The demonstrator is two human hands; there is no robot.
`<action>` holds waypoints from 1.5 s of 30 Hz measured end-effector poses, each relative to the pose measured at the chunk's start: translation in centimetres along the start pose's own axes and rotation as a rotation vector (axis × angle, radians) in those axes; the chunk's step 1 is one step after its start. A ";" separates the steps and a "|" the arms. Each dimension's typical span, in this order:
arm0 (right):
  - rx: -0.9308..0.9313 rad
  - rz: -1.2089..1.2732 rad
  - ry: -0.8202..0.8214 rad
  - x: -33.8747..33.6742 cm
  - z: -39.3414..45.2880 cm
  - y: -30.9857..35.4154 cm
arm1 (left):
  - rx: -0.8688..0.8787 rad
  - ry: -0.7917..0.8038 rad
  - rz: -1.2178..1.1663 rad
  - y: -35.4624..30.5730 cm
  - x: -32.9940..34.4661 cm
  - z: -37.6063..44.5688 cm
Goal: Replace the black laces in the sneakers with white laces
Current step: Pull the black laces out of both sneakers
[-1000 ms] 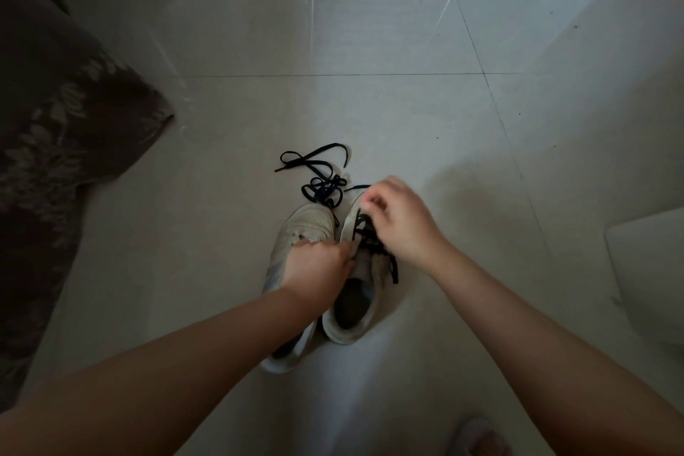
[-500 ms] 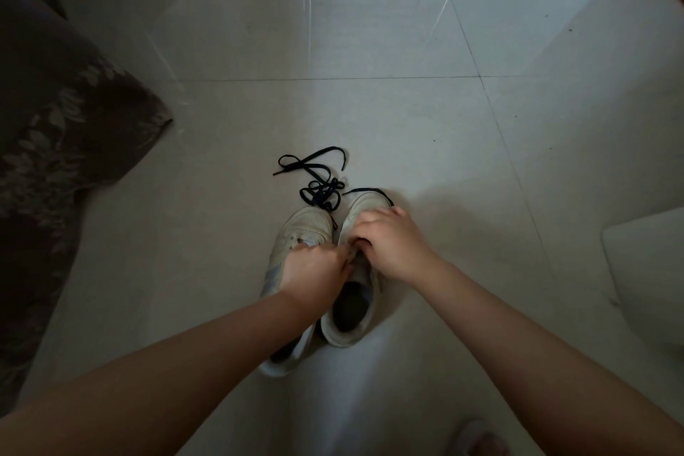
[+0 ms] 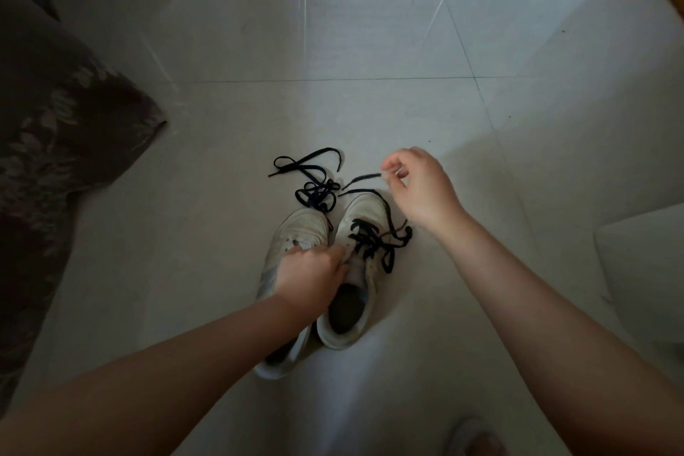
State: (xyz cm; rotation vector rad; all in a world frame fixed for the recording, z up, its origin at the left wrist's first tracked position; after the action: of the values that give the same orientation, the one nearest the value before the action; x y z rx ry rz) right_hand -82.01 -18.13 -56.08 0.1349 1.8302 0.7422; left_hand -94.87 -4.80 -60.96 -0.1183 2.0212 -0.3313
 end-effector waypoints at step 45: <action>0.132 0.082 0.182 7.8 -6.7 -2.9 | -0.044 0.008 -0.363 -1.6 0.9 0.9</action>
State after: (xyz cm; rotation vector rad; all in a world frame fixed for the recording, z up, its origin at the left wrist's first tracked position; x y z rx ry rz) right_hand -90.24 -19.93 -62.65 0.2362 2.0580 0.7088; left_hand -94.57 -6.68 -61.67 -0.5151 2.0109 -0.5152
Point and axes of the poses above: each hand's wrist, its own z-axis towards the middle knuckle, its own x-axis out of the palm, y = z × x, the point moved 3 cm from there along z, towards the middle knuckle, and after that the axes turned 14 degrees about y, right-handed, at the moved point
